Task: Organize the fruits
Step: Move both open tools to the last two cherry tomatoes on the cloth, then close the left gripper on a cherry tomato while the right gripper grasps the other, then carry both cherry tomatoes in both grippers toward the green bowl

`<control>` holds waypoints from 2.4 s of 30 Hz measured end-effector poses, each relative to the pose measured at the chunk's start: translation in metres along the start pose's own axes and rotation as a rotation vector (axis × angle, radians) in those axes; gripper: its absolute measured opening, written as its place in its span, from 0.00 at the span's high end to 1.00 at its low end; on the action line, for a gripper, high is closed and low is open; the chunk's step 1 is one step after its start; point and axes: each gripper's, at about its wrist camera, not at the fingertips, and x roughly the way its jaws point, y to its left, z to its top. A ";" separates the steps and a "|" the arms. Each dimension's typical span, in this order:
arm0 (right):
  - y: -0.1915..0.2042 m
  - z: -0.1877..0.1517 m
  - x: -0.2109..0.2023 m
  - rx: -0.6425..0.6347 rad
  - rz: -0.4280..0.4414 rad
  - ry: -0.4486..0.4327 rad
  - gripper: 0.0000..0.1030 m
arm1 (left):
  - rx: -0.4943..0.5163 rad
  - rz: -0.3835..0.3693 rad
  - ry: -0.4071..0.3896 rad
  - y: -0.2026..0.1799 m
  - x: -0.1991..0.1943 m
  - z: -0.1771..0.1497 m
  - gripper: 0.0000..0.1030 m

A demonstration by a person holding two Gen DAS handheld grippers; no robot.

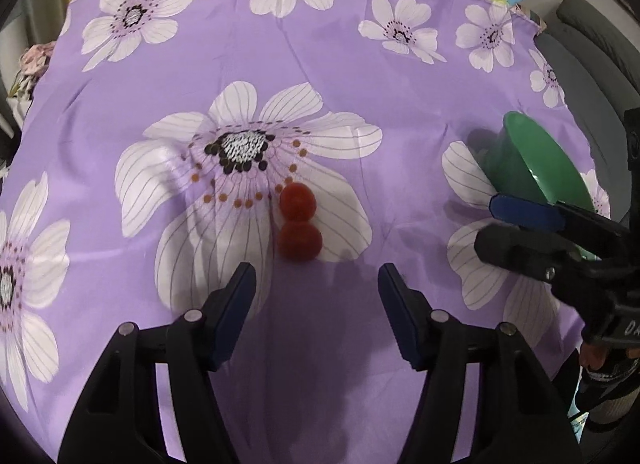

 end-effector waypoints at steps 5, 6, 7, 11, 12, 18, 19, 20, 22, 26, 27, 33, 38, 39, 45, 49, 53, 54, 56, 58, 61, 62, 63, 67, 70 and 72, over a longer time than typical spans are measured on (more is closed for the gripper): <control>-0.006 0.000 0.005 0.022 0.012 0.004 0.41 | -0.008 -0.034 0.056 0.001 0.020 0.011 0.52; -0.008 0.000 0.005 0.026 0.014 0.003 0.41 | -0.002 -0.033 0.064 0.001 0.023 0.014 0.54; -0.010 0.000 0.006 0.029 0.015 0.003 0.41 | -0.003 -0.023 0.069 0.001 0.026 0.016 0.56; -0.015 0.000 0.009 0.040 0.020 0.009 0.41 | -0.006 0.001 0.083 0.003 0.036 0.019 0.67; -0.016 0.000 0.010 0.041 0.020 0.010 0.41 | -0.010 0.000 0.088 0.004 0.038 0.019 0.68; -0.017 0.002 0.016 0.046 0.034 0.017 0.41 | -0.008 0.010 0.093 0.006 0.047 0.022 0.72; -0.016 0.002 0.017 0.045 0.036 0.018 0.41 | -0.011 0.007 0.090 0.007 0.046 0.022 0.72; -0.016 0.003 0.019 0.043 0.037 0.021 0.41 | -0.013 0.003 0.086 0.008 0.046 0.022 0.72; -0.014 0.005 0.025 0.037 0.037 0.032 0.41 | -0.013 -0.001 0.072 0.010 0.044 0.022 0.72; -0.009 0.008 0.039 0.029 0.041 0.055 0.41 | -0.011 -0.004 0.027 0.015 0.027 0.017 0.72; -0.009 0.008 0.042 0.030 0.046 0.060 0.41 | -0.011 0.002 0.018 0.017 0.022 0.015 0.72; -0.002 0.018 0.071 0.037 0.062 0.103 0.41 | -0.068 0.011 -0.021 0.037 0.001 -0.001 0.72; 0.009 0.027 0.095 0.008 0.041 0.134 0.41 | -0.093 0.017 -0.037 0.044 -0.006 -0.009 0.72; 0.012 0.029 0.099 -0.002 0.034 0.139 0.41 | -0.095 0.017 -0.040 0.045 -0.007 -0.010 0.72; 0.028 0.037 0.118 -0.077 -0.031 0.167 0.51 | -0.103 -0.004 -0.052 0.046 -0.009 -0.013 0.72; 0.033 0.037 0.124 -0.119 -0.071 0.176 0.58 | -0.109 -0.010 -0.052 0.047 -0.008 -0.014 0.72; 0.032 0.038 0.124 -0.137 -0.090 0.170 0.72 | -0.112 -0.014 -0.052 0.047 -0.010 -0.014 0.72; 0.032 0.037 0.123 -0.139 -0.091 0.170 0.73 | -0.109 -0.015 -0.053 0.046 -0.010 -0.015 0.72; 0.031 0.037 0.122 -0.140 -0.089 0.173 0.73 | -0.106 -0.016 -0.055 0.044 -0.011 -0.015 0.72; 0.032 0.034 0.118 -0.133 -0.065 0.171 0.73 | -0.104 -0.015 -0.057 0.042 -0.012 -0.016 0.72; 0.036 0.028 0.106 -0.139 -0.049 0.157 0.73 | -0.099 -0.013 -0.059 0.039 -0.014 -0.018 0.72; 0.036 0.026 0.102 -0.139 -0.042 0.154 0.73 | -0.096 -0.013 -0.060 0.039 -0.015 -0.018 0.72; 0.036 0.024 0.097 -0.140 -0.035 0.151 0.73 | -0.093 -0.011 -0.062 0.037 -0.016 -0.019 0.72; 0.041 0.017 0.085 -0.126 -0.001 0.141 0.73 | -0.090 -0.008 -0.065 0.034 -0.021 -0.021 0.72; 0.042 0.012 0.073 -0.107 0.025 0.127 0.73 | -0.084 -0.002 -0.068 0.031 -0.024 -0.023 0.72; 0.044 0.007 0.064 -0.107 0.043 0.118 0.73 | -0.079 0.006 -0.072 0.029 -0.028 -0.025 0.72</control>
